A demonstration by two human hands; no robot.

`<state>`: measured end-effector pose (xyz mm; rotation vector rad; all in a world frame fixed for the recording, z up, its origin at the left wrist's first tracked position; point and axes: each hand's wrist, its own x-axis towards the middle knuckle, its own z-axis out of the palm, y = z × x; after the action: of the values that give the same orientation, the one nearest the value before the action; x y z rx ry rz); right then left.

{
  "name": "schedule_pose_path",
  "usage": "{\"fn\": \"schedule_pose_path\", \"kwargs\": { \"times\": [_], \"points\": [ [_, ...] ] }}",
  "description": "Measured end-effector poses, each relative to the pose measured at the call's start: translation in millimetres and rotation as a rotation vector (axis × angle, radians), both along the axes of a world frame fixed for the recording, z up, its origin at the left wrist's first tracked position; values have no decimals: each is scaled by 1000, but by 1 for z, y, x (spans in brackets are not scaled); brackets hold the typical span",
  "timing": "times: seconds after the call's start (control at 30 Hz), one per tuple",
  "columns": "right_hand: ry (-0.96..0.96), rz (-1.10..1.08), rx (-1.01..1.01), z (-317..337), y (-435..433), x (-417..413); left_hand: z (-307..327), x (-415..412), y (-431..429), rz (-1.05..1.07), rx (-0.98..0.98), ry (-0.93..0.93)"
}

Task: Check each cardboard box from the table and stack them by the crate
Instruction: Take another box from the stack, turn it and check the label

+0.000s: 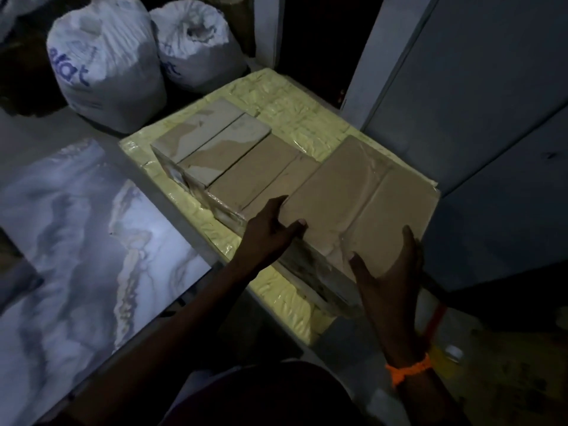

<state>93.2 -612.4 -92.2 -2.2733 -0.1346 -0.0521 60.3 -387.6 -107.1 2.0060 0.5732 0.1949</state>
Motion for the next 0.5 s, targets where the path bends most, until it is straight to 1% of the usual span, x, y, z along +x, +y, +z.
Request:
{"fn": "schedule_pose_path", "kwargs": {
  "times": [0.07, 0.23, 0.33, 0.4, 0.5],
  "points": [
    [-41, 49, 45, 9, 4, 6, 18, -6, 1, 68, 7, -55],
    [-157, 215, 136, 36, 44, 7, 46, -50, 25, 292, -169, -250],
    [-200, 335, 168, 42, 82, -2, 49, -94, 50, 456, -230, -292],
    [-209, 439, 180, 41, 112, -15, 48, -128, 69, 577, -247, -321],
    [-168, 611, 218, 29, 161, -45, 48, -182, 97, 757, -296, -374]
  ]
}}
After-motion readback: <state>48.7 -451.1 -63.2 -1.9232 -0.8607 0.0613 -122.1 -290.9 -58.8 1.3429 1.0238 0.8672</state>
